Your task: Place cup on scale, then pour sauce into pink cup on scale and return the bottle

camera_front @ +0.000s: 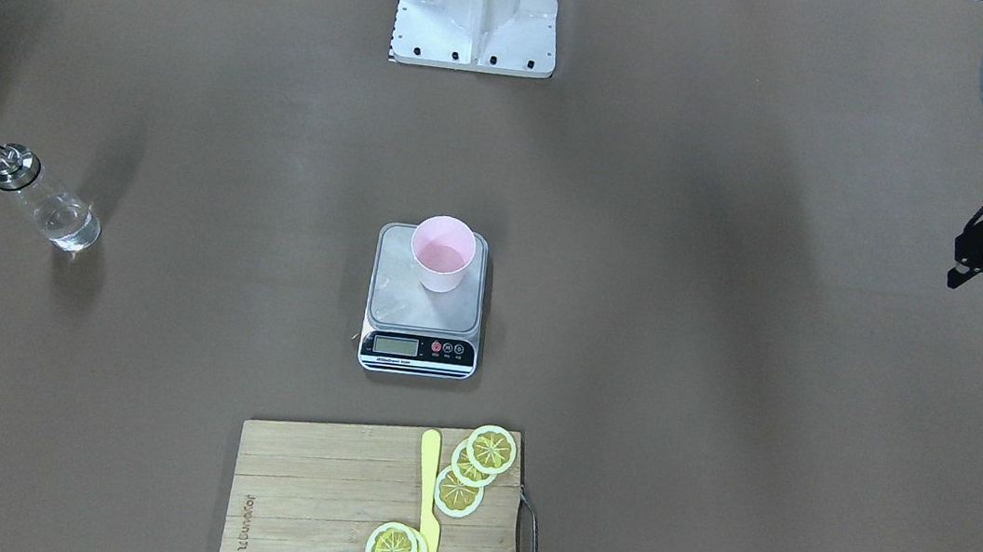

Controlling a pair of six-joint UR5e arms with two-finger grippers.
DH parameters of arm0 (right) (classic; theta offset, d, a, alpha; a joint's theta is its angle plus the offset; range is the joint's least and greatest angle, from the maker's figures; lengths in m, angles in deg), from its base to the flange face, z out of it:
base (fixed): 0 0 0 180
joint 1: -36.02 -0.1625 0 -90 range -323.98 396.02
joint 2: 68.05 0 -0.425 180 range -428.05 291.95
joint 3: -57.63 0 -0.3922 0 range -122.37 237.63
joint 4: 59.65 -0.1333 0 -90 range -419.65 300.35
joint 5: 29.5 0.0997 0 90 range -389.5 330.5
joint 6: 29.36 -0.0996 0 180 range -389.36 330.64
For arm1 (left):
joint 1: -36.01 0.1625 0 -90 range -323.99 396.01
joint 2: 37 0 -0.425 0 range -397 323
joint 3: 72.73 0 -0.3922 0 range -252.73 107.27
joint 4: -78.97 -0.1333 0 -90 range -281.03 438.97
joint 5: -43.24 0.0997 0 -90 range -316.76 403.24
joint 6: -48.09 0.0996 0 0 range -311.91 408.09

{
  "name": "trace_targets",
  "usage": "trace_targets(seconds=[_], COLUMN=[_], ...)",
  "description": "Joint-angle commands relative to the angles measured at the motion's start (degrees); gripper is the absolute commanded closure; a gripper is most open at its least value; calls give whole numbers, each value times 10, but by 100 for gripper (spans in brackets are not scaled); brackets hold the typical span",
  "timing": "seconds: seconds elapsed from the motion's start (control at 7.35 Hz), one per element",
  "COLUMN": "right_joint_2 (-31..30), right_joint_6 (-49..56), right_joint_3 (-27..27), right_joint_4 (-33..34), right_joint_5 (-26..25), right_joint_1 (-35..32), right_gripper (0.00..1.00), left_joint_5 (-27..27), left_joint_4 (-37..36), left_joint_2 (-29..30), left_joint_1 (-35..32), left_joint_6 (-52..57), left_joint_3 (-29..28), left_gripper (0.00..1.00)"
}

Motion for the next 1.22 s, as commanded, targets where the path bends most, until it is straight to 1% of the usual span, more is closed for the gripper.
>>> trace_targets(seconds=[0.0,0.14,0.27,0.54,0.68,0.82,0.95,1.09], right_joint_2=[18,19,19,22,18,18,17,16], right_joint_6=[0,0,0,-2,-3,-3,-3,-3], right_joint_3=[-3,-3,0,-9,-11,-12,-11,-11], right_joint_4=[2,3,8,51,69,83,91,94], right_joint_5=[-8,-2,-1,5,10,11,11,12], right_joint_1=[-13,-14,-20,-25,-30,-34,-35,-36], right_gripper=[0,0,0,0,0,0,0,0], left_joint_5=[-43,-67,-70,-68,-67,-66,-69,-69], left_joint_4=[0,5,5,7,6,6,6,6], left_joint_2=[-21,-24,-21,-22,-24,-24,-35,-36], left_joint_1=[-66,-94,-119,-147,-150,-156,-164,-166], left_joint_6=[65,133,173,237,261,263,263,263], left_joint_3=[-29,-76,-104,-142,-152,-157,-157,-156], left_gripper=[7,7,7,7,7,7,3,3])
